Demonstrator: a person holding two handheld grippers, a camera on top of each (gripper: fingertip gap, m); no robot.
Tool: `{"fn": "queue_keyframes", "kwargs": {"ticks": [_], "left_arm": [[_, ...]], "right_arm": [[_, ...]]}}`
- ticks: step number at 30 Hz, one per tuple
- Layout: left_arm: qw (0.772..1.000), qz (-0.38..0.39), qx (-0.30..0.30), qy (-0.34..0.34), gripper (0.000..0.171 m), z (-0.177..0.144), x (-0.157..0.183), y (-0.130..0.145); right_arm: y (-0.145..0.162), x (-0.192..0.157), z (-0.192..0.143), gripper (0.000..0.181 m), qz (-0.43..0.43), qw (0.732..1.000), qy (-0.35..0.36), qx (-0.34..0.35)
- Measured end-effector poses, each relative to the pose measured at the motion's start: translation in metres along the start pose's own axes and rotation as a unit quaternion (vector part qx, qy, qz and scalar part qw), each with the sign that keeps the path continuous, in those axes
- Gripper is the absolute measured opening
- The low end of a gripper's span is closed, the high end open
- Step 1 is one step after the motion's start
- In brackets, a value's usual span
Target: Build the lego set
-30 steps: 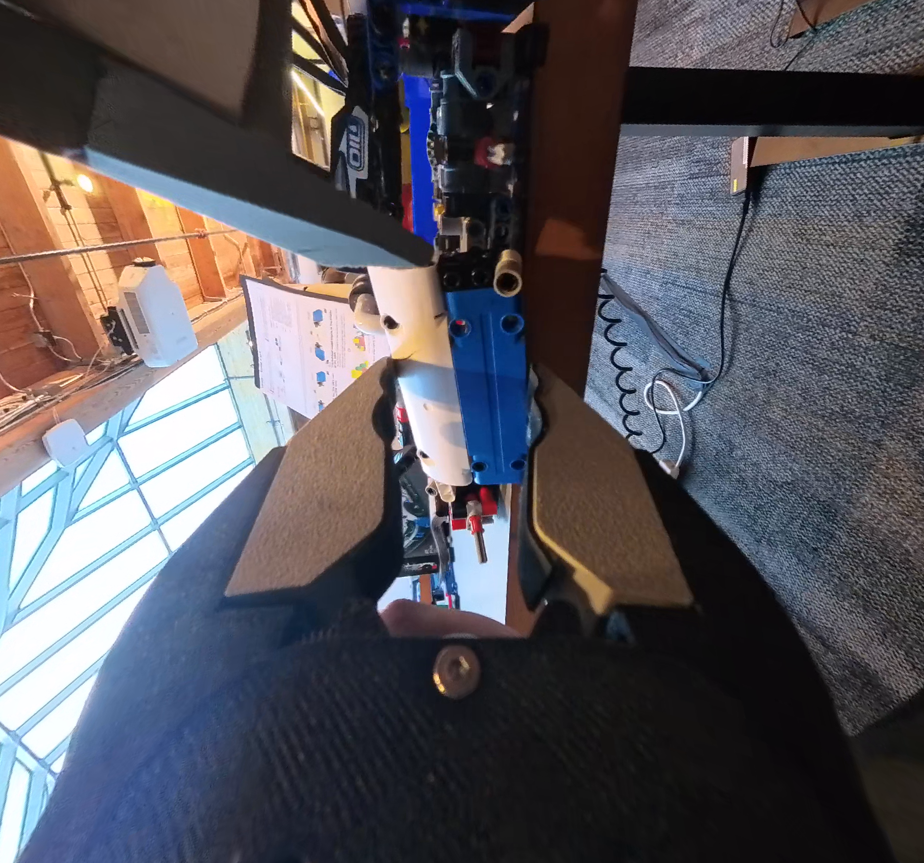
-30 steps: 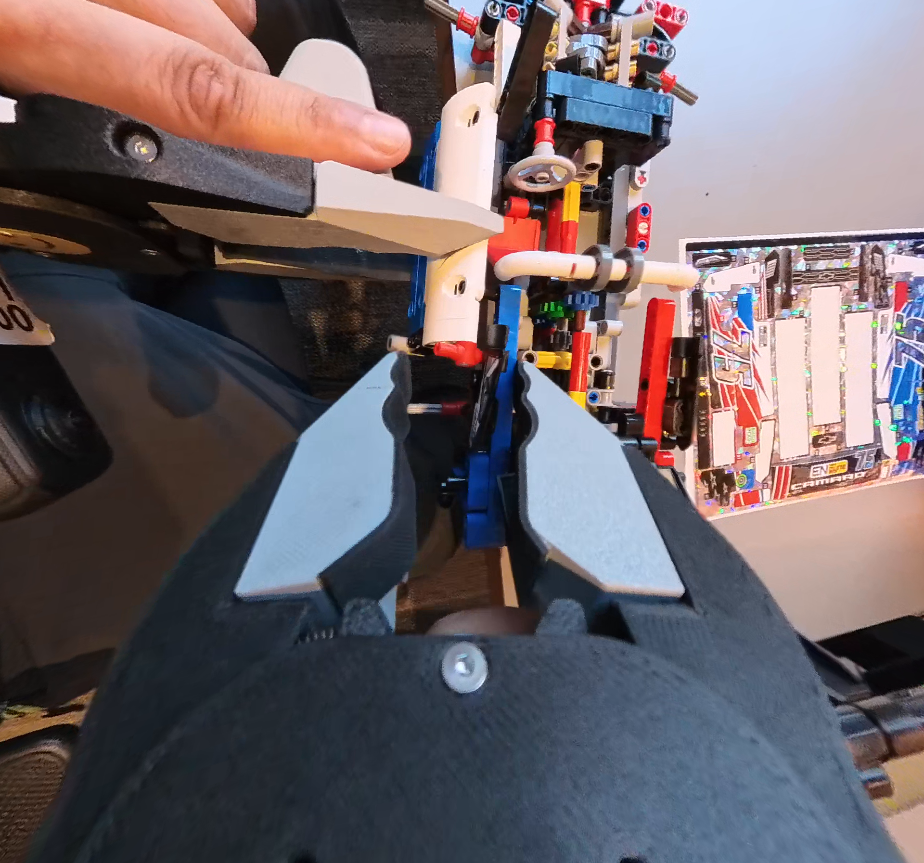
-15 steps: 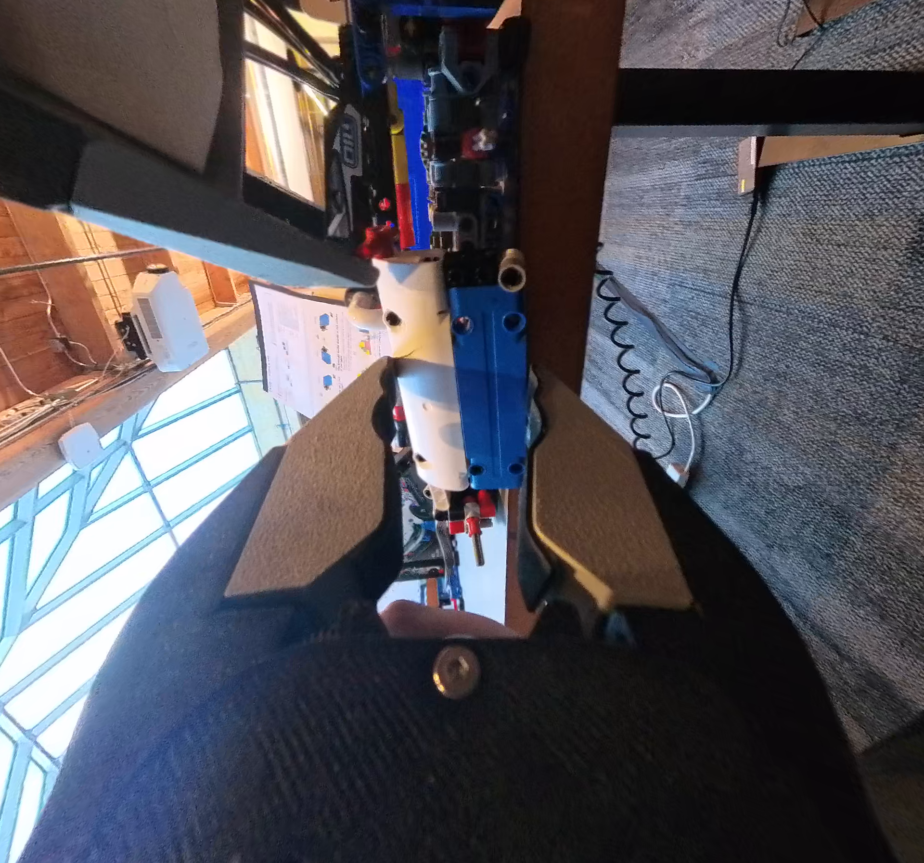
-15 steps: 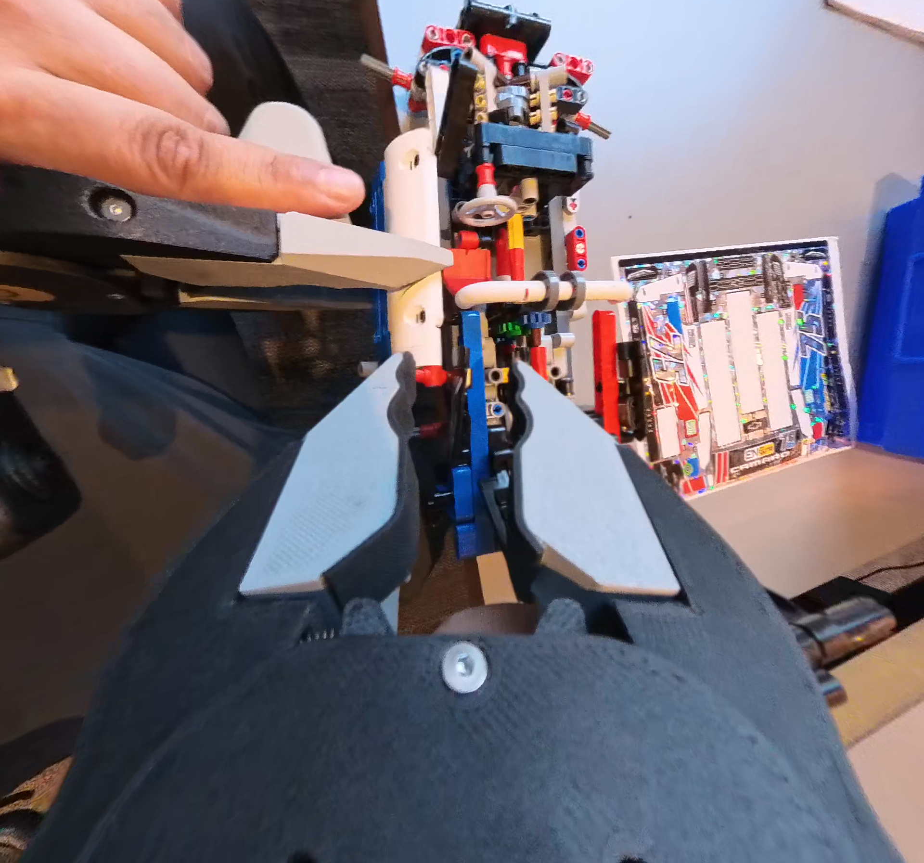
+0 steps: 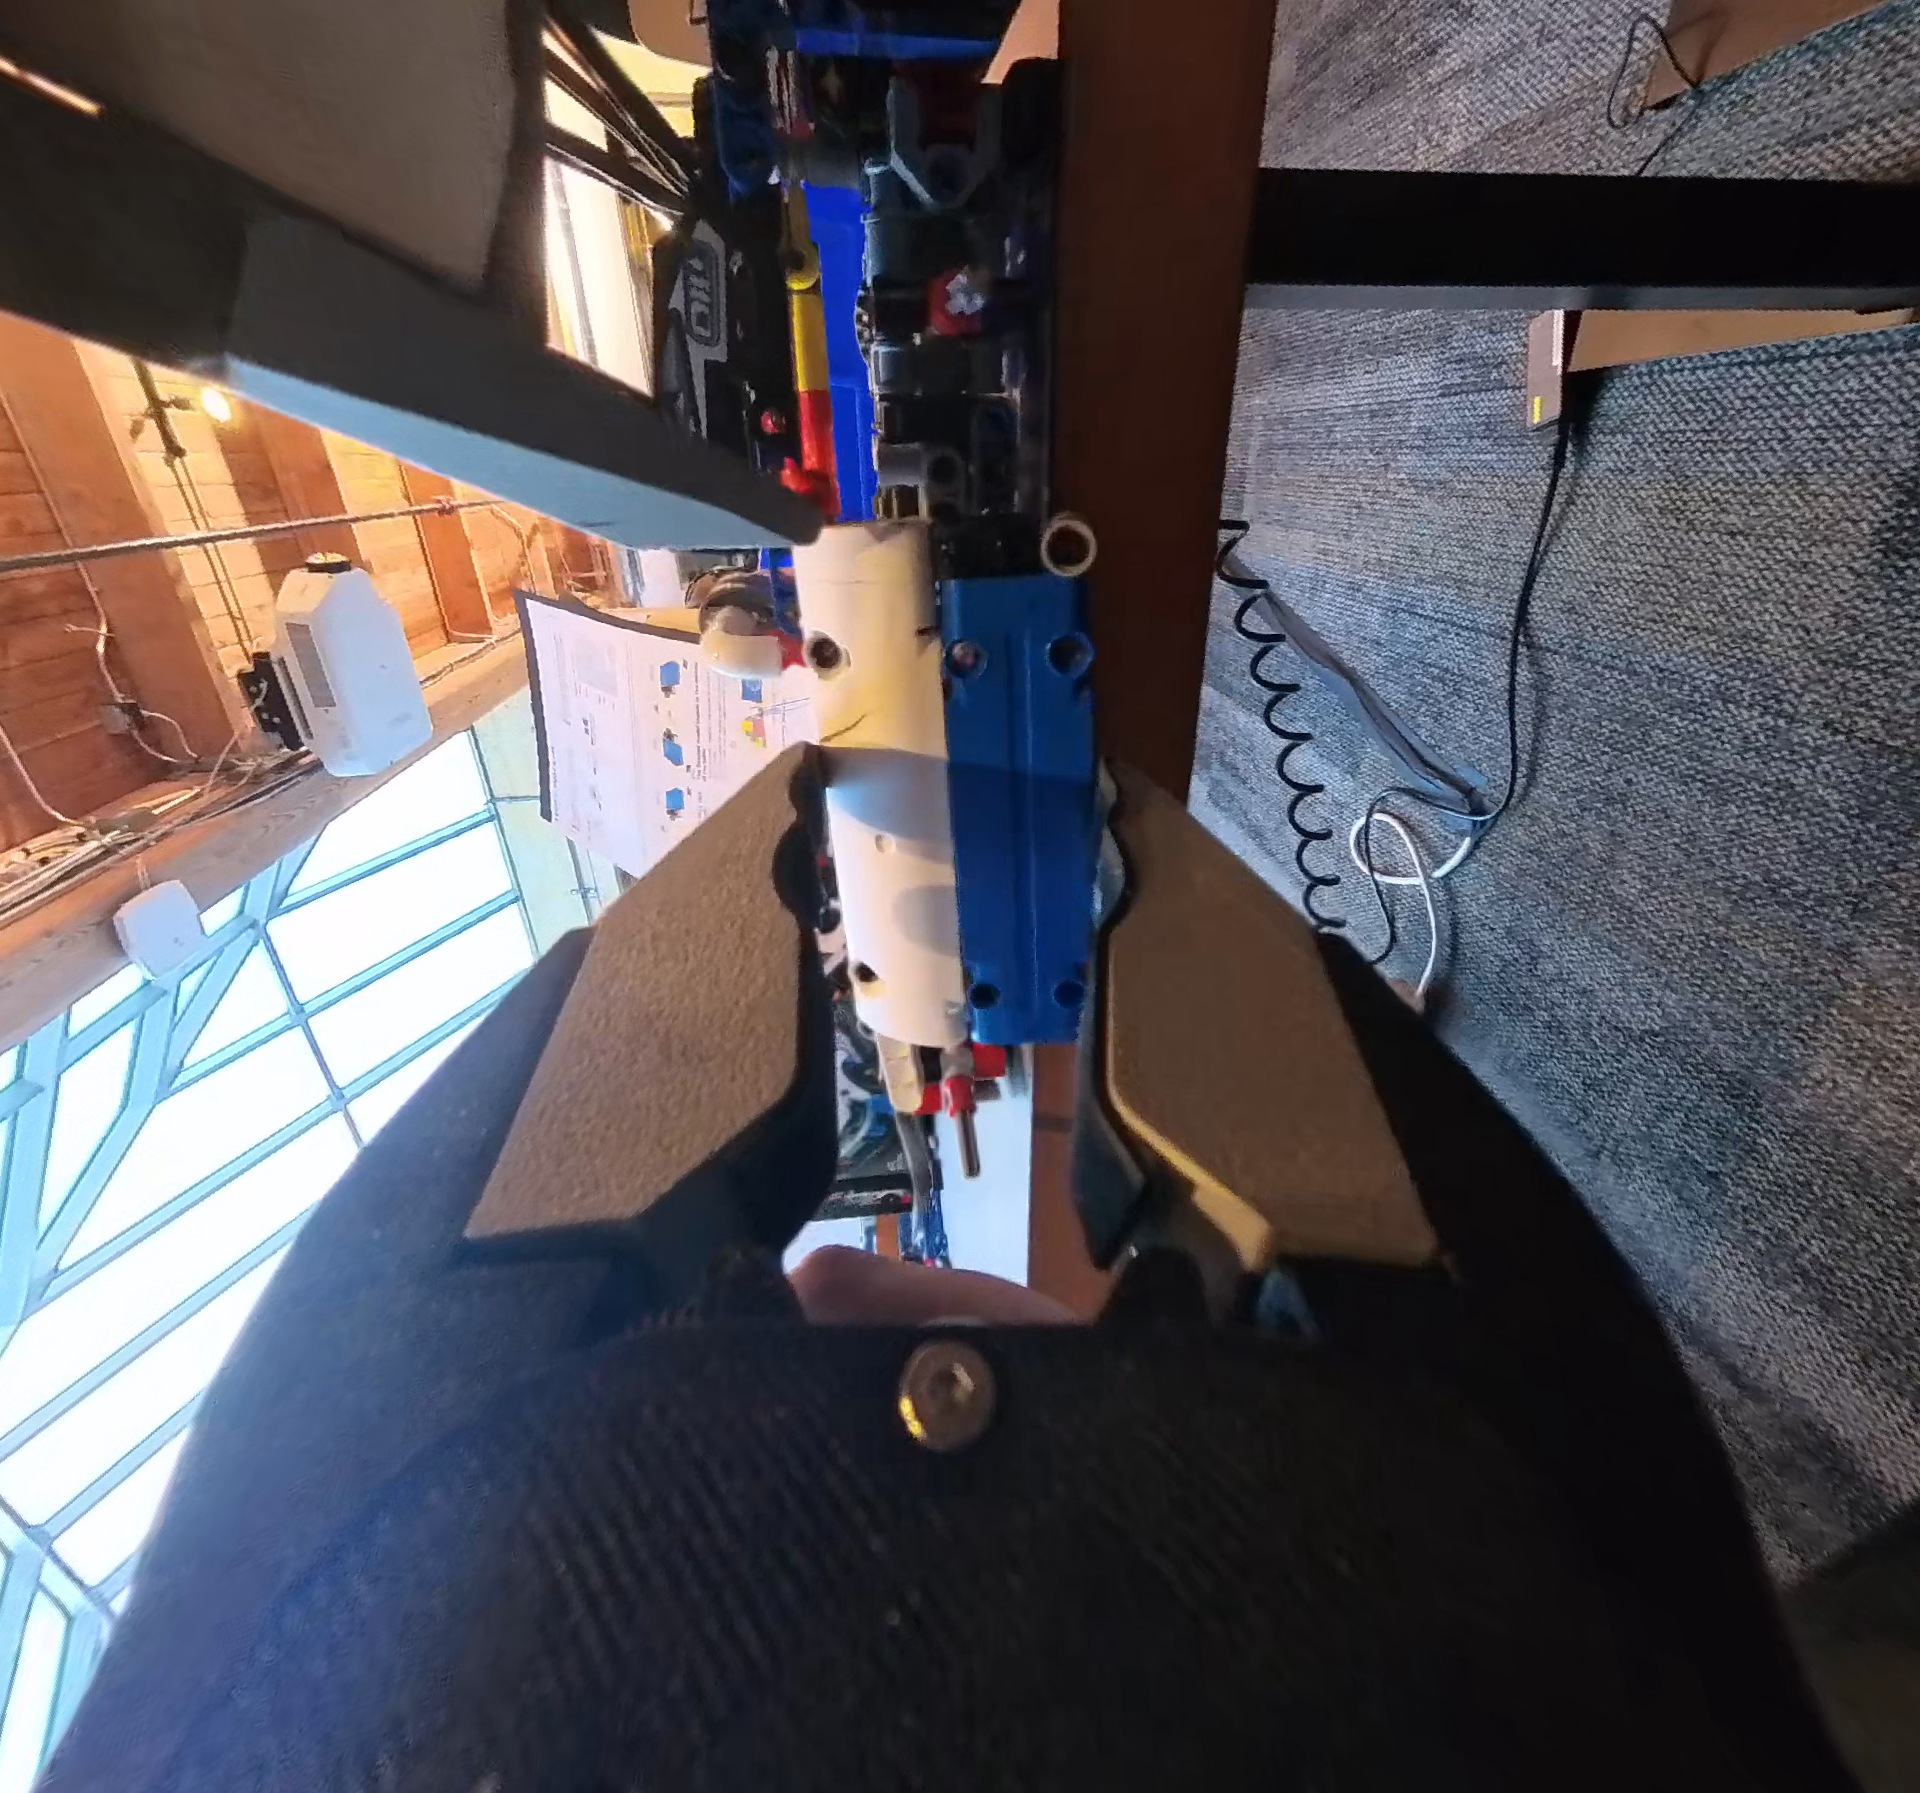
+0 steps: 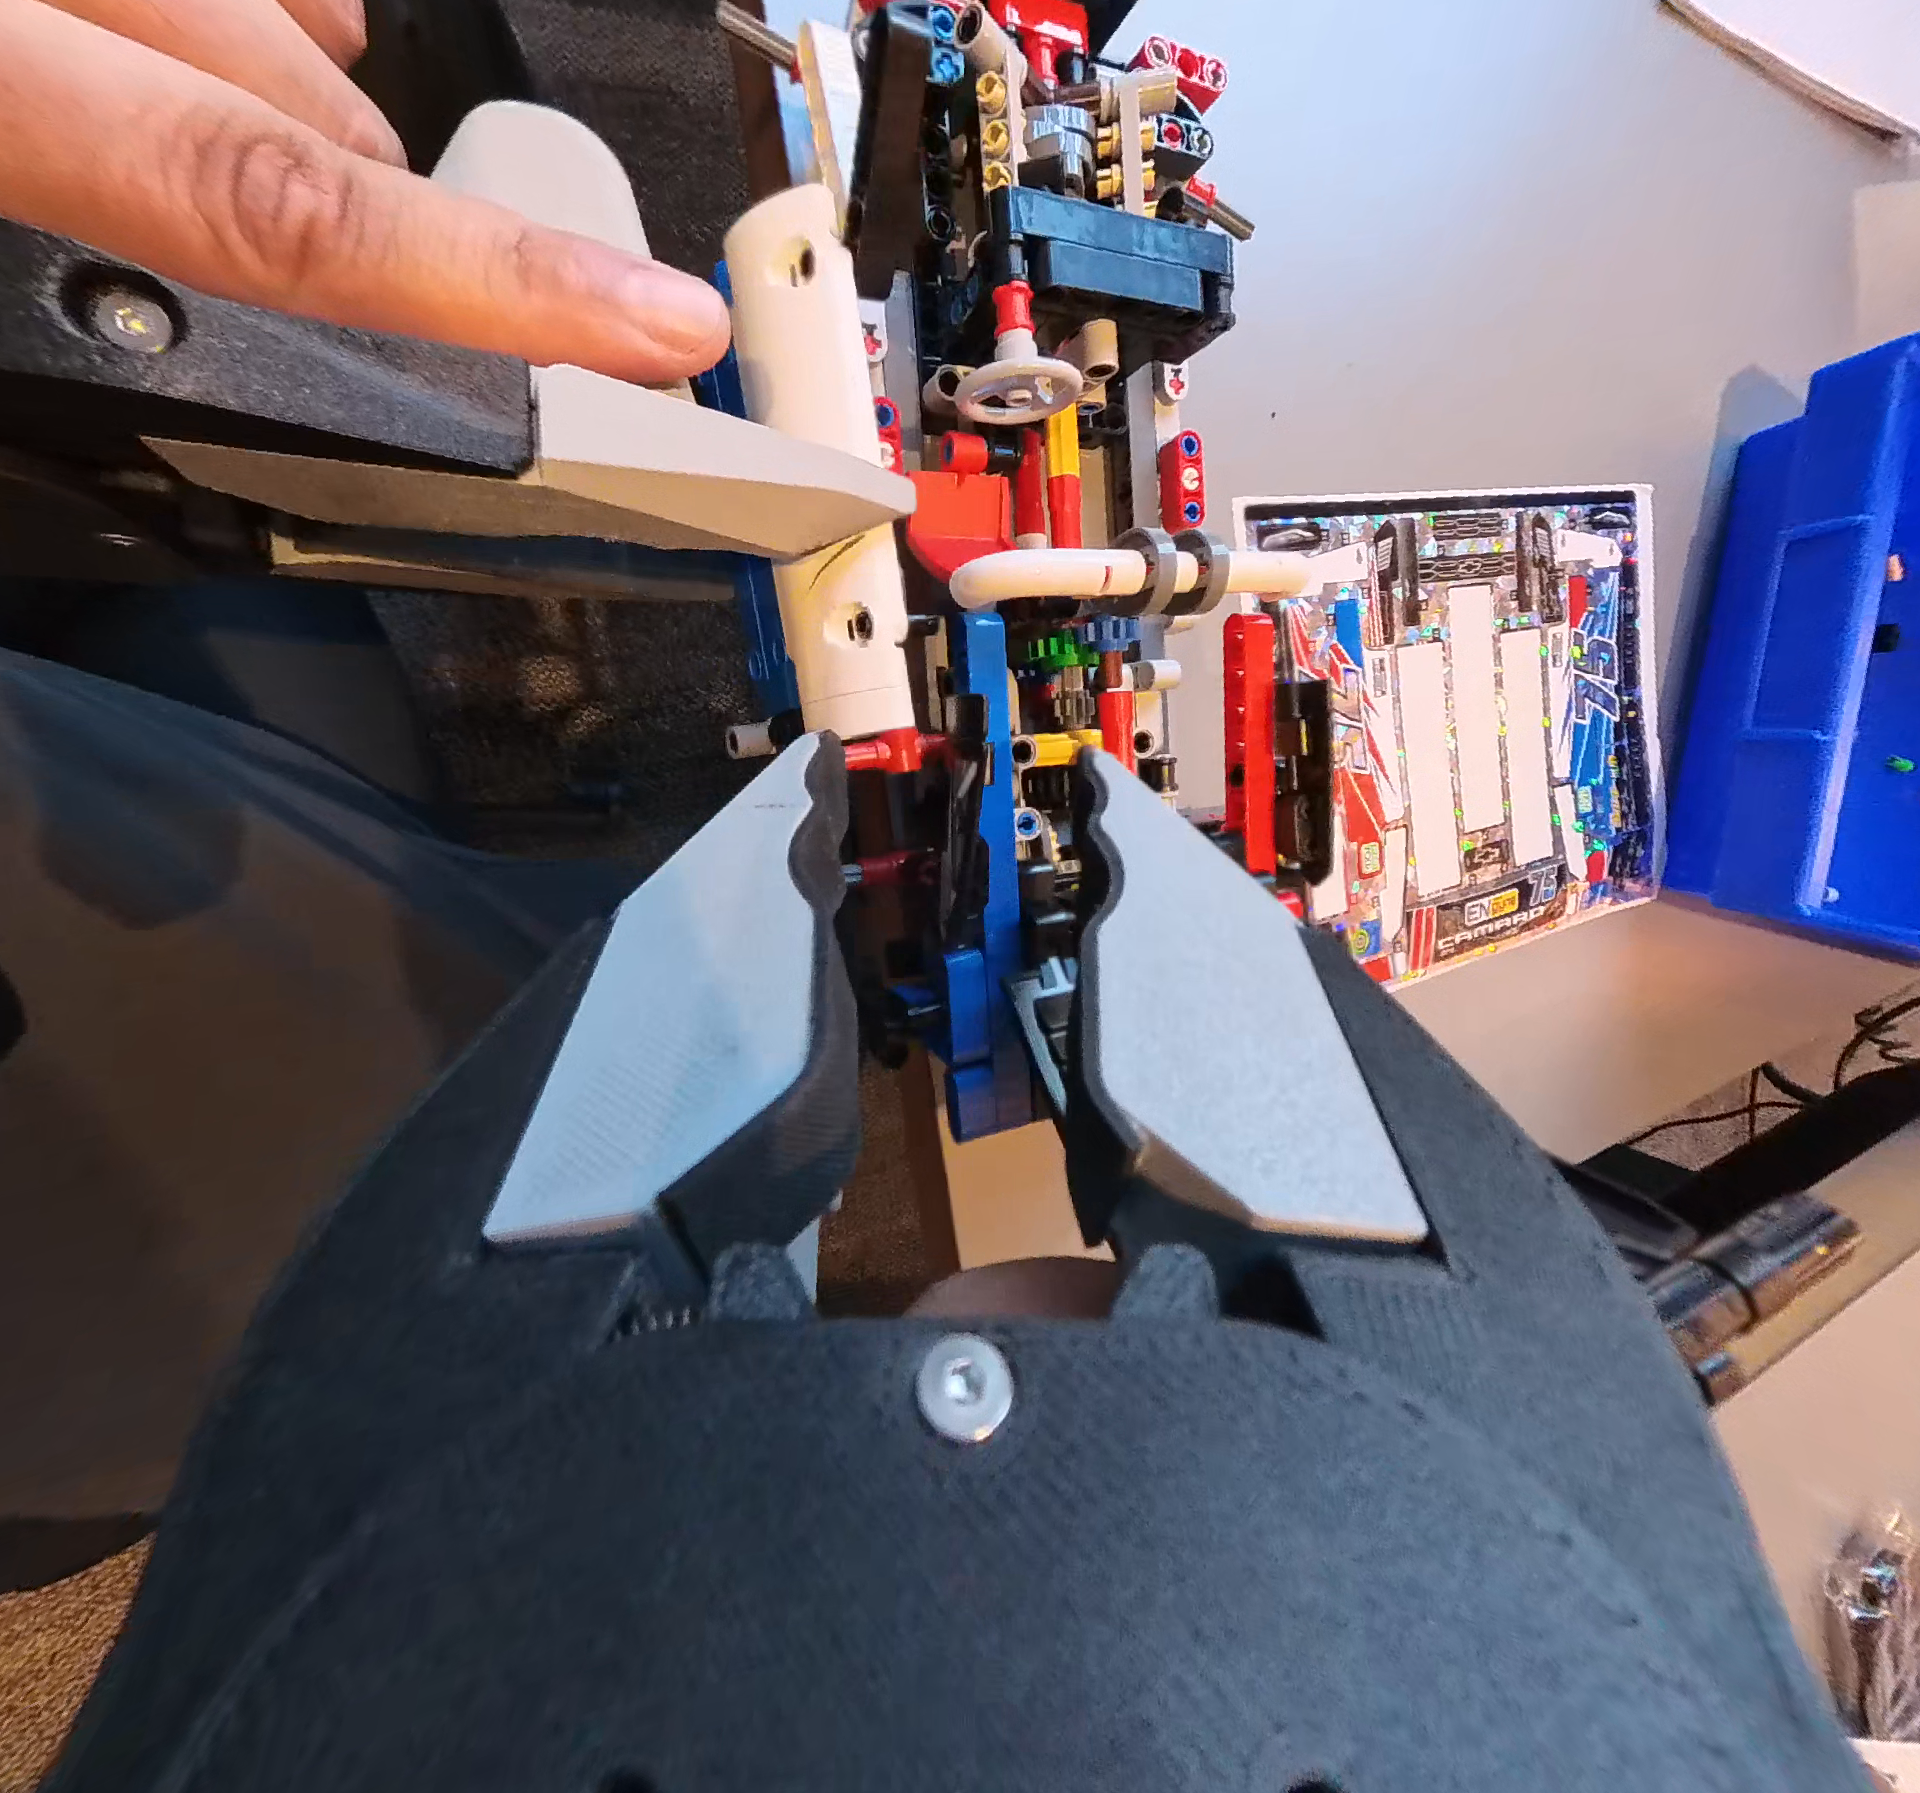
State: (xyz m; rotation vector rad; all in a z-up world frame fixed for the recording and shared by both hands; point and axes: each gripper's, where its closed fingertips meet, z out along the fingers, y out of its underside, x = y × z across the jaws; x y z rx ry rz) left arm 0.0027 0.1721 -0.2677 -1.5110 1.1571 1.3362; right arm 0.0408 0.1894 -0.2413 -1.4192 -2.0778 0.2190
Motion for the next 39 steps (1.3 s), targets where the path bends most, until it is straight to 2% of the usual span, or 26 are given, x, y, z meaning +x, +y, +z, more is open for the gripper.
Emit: {"fn": "queue_keyframes", "kwargs": {"ticks": [5,15,25,39], "left_arm": [[1.0,0.001,0.002,0.001,0.049,0.001,-0.001,-0.002],[1.0,0.001,0.004,0.003,0.049,0.002,-0.005,-0.004],[1.0,-0.005,0.005,0.019,0.049,0.006,-0.004,-0.006],[0.999,-0.015,0.014,0.05,0.049,0.008,-0.005,-0.01]], "right_arm": [[0.001,0.0,-0.001,0.041,-0.015,1.0,-0.013,-0.004],[0.011,0.001,0.009,0.045,-0.016,0.997,-0.039,-0.059],[0.012,-0.002,0.008,0.033,-0.023,0.996,-0.055,-0.059],[0.015,0.001,0.006,0.033,-0.021,0.996,-0.059,-0.062]]}}
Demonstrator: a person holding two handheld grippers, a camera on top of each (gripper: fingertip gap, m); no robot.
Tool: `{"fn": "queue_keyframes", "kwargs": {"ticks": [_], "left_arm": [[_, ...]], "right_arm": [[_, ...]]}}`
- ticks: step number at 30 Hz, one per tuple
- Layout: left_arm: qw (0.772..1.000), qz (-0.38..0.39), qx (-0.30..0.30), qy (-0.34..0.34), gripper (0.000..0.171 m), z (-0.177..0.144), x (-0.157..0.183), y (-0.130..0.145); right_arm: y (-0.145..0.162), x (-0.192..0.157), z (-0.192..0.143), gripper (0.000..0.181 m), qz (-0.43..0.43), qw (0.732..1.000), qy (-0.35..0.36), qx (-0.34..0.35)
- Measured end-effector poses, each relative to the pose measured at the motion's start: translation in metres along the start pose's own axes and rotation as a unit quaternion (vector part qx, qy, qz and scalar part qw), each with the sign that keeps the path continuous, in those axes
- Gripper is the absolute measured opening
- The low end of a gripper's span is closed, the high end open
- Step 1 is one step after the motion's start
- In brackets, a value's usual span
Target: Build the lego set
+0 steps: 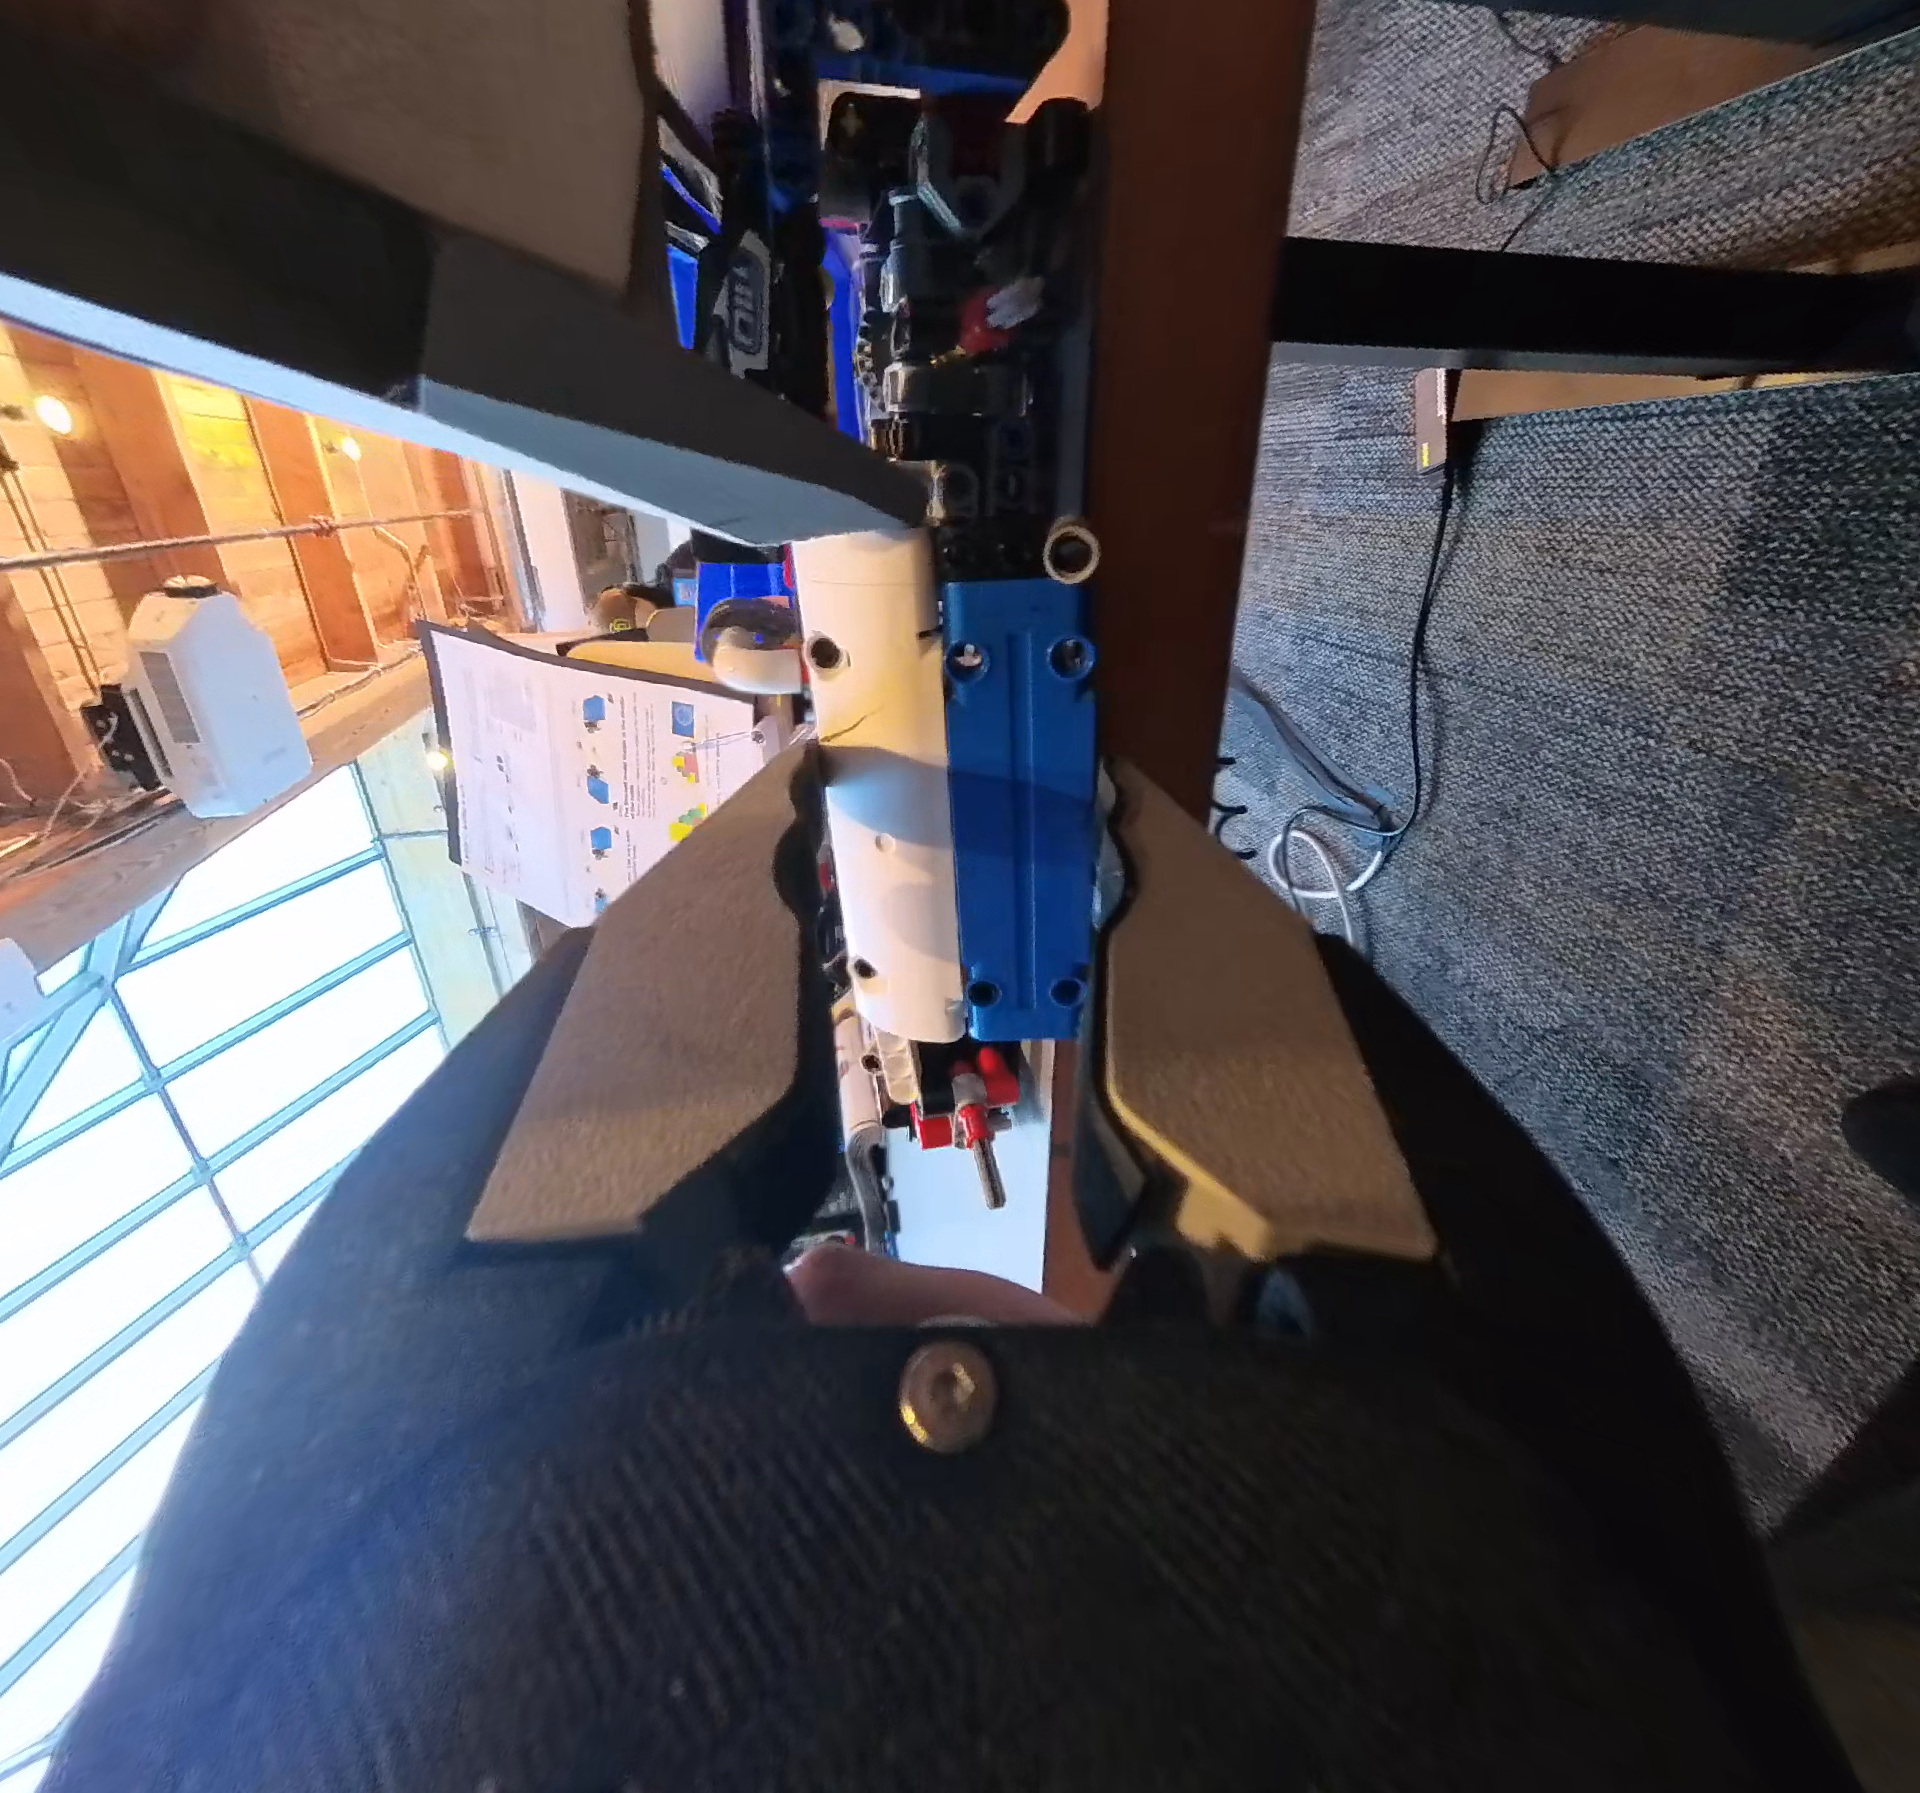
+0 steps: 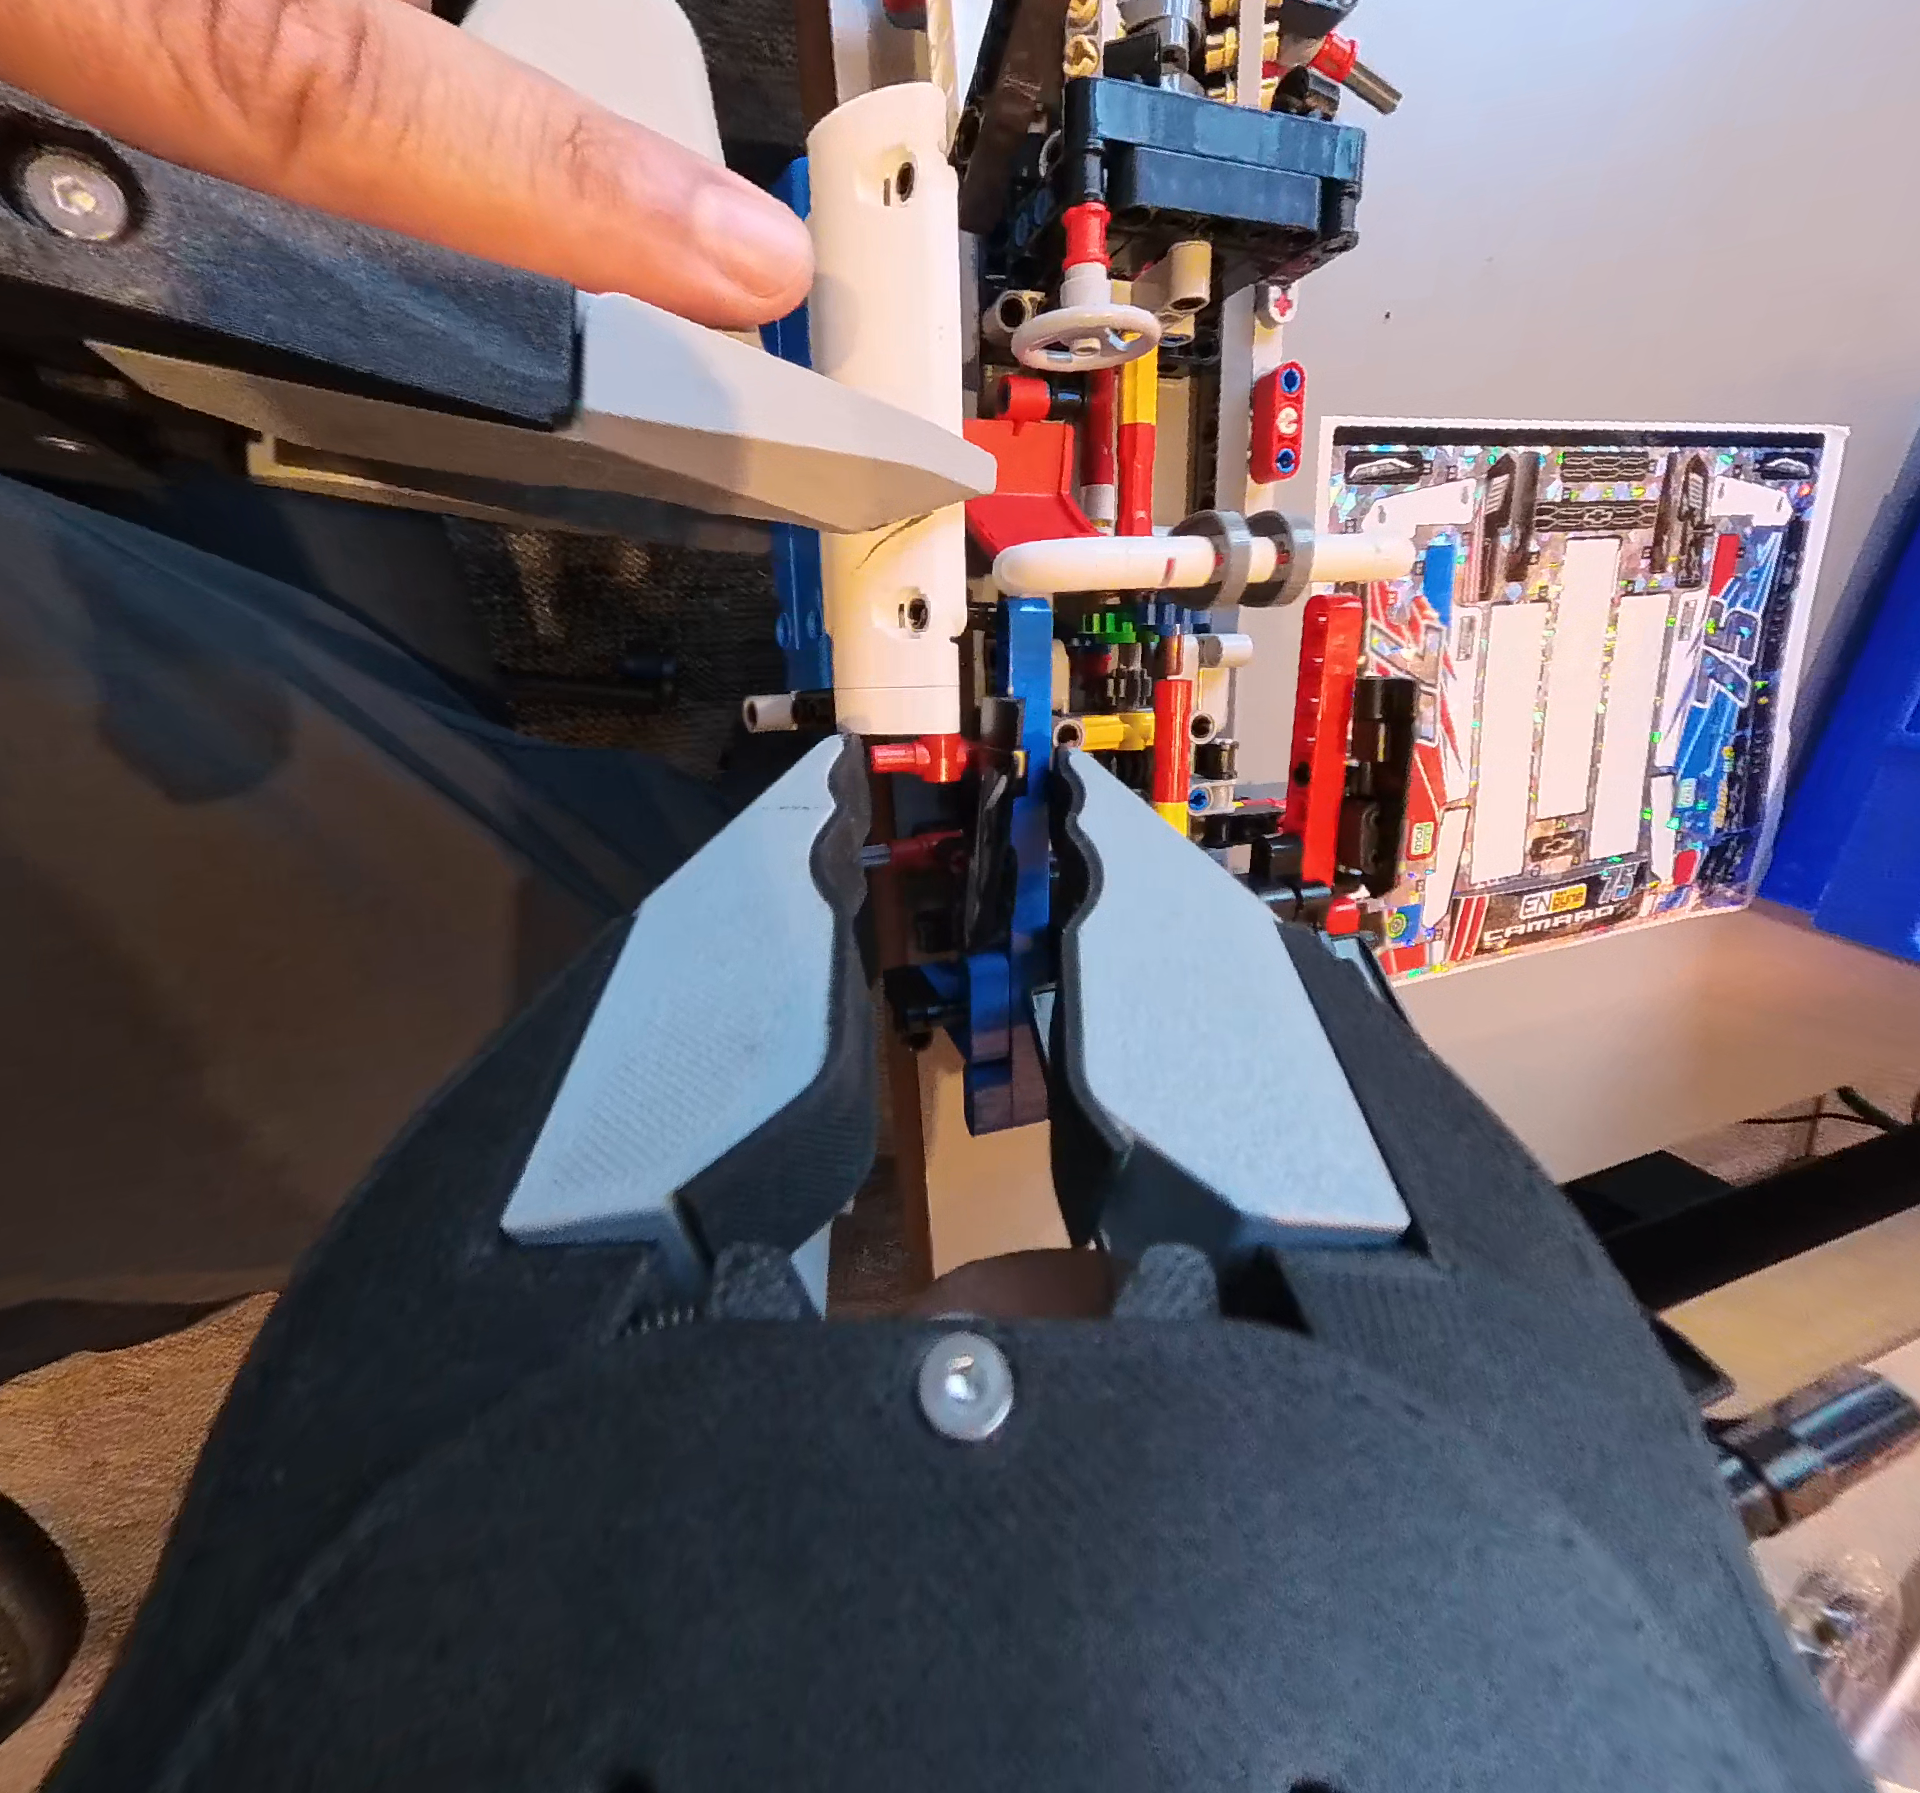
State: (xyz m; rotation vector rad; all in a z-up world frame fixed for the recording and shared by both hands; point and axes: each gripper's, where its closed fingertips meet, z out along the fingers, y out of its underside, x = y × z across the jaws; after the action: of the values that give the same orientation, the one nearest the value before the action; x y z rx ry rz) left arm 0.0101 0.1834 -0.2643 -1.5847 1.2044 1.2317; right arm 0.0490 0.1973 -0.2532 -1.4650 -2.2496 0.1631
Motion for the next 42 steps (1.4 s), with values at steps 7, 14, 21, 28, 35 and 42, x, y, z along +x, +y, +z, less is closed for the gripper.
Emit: {"fn": "queue_keyframes", "kwargs": {"ticks": [7,14,21,28,35,42], "left_arm": [[1.0,0.001,0.006,0.011,0.049,0.0,0.001,-0.002],[1.0,-0.002,0.013,0.023,0.049,-0.004,0.002,-0.009],[1.0,-0.008,0.007,0.021,0.049,-0.01,0.003,-0.01],[1.0,0.001,0.001,0.027,0.049,-0.014,0.006,-0.012],[1.0,-0.008,-0.002,0.023,0.049,-0.014,0.006,-0.012],[1.0,-0.023,0.0,0.013,0.049,-0.012,0.005,-0.011]], "right_arm": [[0.002,0.0,0.0,0.034,0.003,1.0,-0.012,0.001],[0.004,-0.007,-0.004,0.038,0.017,0.999,-0.048,-0.008],[0.005,-0.014,-0.007,0.038,0.016,0.998,-0.054,-0.009],[0.007,-0.019,-0.01,0.034,0.024,0.998,-0.06,-0.008],[0.008,-0.017,-0.008,0.032,0.001,0.999,-0.03,-0.013],[0.007,-0.015,-0.008,0.032,-0.005,1.0,-0.017,-0.002]]}}
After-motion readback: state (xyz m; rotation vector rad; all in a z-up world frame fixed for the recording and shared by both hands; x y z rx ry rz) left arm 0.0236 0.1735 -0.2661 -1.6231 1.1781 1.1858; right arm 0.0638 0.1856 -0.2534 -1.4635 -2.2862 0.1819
